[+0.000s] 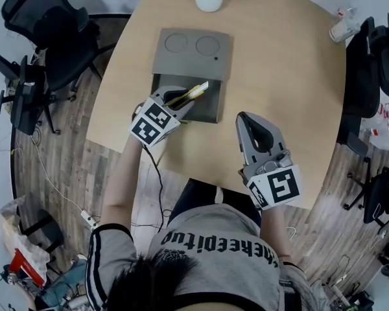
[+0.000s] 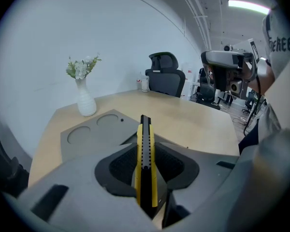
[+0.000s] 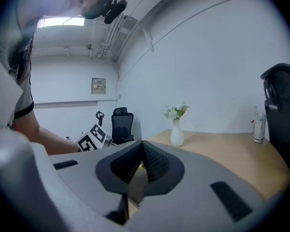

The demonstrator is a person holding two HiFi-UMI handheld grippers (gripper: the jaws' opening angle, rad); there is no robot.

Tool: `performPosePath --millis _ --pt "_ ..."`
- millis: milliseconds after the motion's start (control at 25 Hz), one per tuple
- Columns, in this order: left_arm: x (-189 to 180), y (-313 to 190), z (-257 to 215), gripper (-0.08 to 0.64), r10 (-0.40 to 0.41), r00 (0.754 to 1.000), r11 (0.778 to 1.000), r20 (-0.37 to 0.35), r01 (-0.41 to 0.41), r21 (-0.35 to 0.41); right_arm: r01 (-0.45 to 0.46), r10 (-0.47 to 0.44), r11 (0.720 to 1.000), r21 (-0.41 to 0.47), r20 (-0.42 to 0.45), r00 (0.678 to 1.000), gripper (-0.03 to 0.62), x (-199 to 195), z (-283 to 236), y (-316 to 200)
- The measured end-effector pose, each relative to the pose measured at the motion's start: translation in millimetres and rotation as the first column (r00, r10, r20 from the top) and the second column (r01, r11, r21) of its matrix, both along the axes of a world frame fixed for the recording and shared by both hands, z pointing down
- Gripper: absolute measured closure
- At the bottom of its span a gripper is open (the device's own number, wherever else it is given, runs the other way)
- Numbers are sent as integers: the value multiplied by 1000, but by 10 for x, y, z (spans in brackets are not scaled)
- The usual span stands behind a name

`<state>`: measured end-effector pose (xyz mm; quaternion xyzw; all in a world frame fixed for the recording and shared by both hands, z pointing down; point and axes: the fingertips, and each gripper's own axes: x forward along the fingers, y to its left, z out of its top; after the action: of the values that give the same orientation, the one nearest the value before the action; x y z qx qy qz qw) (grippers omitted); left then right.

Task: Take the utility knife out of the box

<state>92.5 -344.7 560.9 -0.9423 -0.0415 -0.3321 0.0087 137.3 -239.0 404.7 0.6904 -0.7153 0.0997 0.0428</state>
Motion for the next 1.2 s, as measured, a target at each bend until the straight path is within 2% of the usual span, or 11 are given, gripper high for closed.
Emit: performPosePath --millis 360,680,920,1200 --pt "-111 101 -252 434 -105 992 994 -76 106 10 31 -31 999 23 -8 999 586 -66 -116 181" --pt "-214 245 -595 434 -214 958 975 -191 221 11 64 -64 997 41 -18 998 586 -104 -208 331" --pt "-315 438 -903 434 -284 916 955 -284 298 6 94 -93 994 53 -30 995 586 -155 -271 438" --pt "-428 728 -1335 434 -363 841 921 -401 389 -16 139 -136 988 67 -45 990 586 -189 -356 600"
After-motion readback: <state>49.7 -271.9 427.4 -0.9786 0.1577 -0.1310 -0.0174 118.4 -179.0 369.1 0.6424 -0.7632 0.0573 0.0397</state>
